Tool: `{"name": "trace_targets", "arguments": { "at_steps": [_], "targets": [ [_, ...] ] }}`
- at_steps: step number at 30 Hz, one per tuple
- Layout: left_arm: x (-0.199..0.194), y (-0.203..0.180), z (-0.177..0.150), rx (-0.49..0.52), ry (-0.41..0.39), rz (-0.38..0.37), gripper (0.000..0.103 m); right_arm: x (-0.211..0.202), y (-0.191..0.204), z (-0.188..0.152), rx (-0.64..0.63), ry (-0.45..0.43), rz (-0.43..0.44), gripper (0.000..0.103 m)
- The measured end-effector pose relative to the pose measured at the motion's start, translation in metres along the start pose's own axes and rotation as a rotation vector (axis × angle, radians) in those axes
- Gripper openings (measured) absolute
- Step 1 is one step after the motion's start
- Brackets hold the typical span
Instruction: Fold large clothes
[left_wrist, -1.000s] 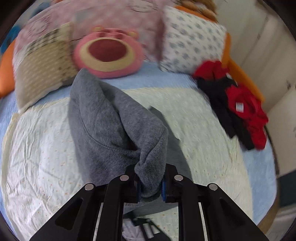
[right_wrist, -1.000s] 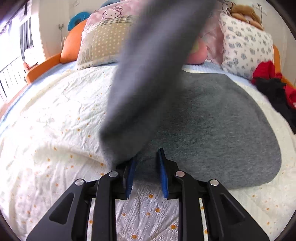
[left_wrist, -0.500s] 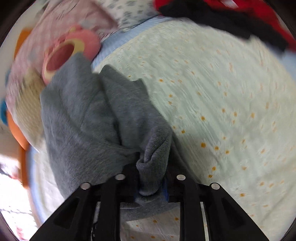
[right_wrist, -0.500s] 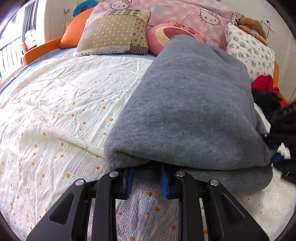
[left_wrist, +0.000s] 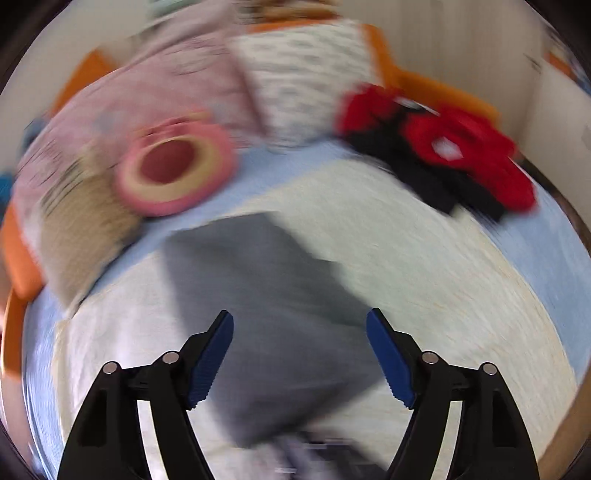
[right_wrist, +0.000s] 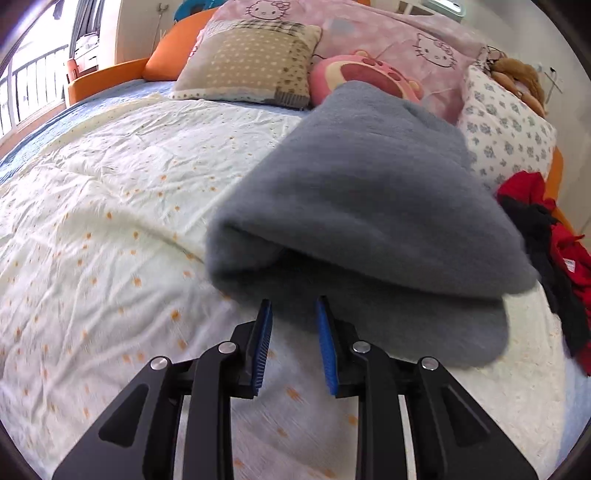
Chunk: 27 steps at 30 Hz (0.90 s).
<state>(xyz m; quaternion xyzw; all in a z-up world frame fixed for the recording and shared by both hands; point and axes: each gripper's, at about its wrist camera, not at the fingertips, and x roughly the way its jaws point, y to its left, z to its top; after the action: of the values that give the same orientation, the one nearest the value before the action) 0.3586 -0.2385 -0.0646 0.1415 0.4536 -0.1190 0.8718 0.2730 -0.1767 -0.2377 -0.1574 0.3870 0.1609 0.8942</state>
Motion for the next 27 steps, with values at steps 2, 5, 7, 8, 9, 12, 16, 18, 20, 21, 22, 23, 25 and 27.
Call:
{"name": "trace_targets", "arguments": {
  "at_steps": [2, 5, 7, 8, 9, 12, 16, 18, 20, 21, 22, 23, 25, 27],
  "targets": [
    [0.01, 0.046, -0.005, -0.083, 0.017, 0.074, 0.077, -0.014, -0.019, -0.005, 0.041, -0.014, -0.006, 0.025],
    [0.042, 0.099, -0.029, -0.207, 0.078, 0.125, 0.077, -0.034, -0.05, -0.002, 0.109, -0.032, -0.008, 0.025],
    [0.073, 0.122, -0.047, -0.279, 0.146, 0.119, 0.074, -0.048, -0.071, 0.007, 0.145, -0.051, -0.02, 0.025],
    [0.086, 0.124, -0.054, -0.292, 0.163, 0.112, 0.073, -0.052, -0.078, 0.011, 0.154, -0.057, -0.017, 0.025],
    [0.094, 0.123, -0.059, -0.293, 0.176, 0.107, 0.073, -0.057, -0.086, 0.016, 0.163, -0.061, -0.023, 0.025],
    [0.107, 0.105, -0.072, -0.262, 0.166, 0.09, 0.067, -0.065, -0.105, 0.032, 0.194, -0.075, -0.016, 0.025],
    [0.118, 0.06, -0.073, -0.14, 0.139, 0.111, 0.038, -0.064, -0.126, 0.052, 0.24, -0.081, 0.015, 0.025],
    [0.121, 0.048, -0.074, -0.112, 0.127, 0.134, 0.029, -0.06, -0.139, 0.069, 0.275, -0.092, 0.043, 0.025],
    [0.122, 0.046, -0.077, -0.137, 0.113, 0.139, 0.029, -0.052, -0.156, 0.094, 0.327, -0.105, 0.074, 0.025],
    [0.123, 0.051, -0.078, -0.166, 0.11, 0.117, 0.029, -0.043, -0.163, 0.107, 0.353, -0.099, 0.094, 0.026],
    [0.124, 0.057, -0.079, -0.193, 0.108, 0.091, 0.029, -0.033, -0.168, 0.118, 0.368, -0.082, 0.115, 0.027],
    [0.125, 0.065, -0.081, -0.216, 0.108, 0.055, 0.029, -0.019, -0.171, 0.126, 0.385, -0.043, 0.14, 0.027],
    [0.125, 0.074, -0.081, -0.225, 0.115, 0.005, 0.03, 0.015, -0.176, 0.137, 0.395, 0.06, 0.166, 0.027],
    [0.126, 0.077, -0.081, -0.219, 0.121, -0.028, 0.03, 0.04, -0.176, 0.135, 0.369, 0.137, 0.133, 0.027]
  ]
}}
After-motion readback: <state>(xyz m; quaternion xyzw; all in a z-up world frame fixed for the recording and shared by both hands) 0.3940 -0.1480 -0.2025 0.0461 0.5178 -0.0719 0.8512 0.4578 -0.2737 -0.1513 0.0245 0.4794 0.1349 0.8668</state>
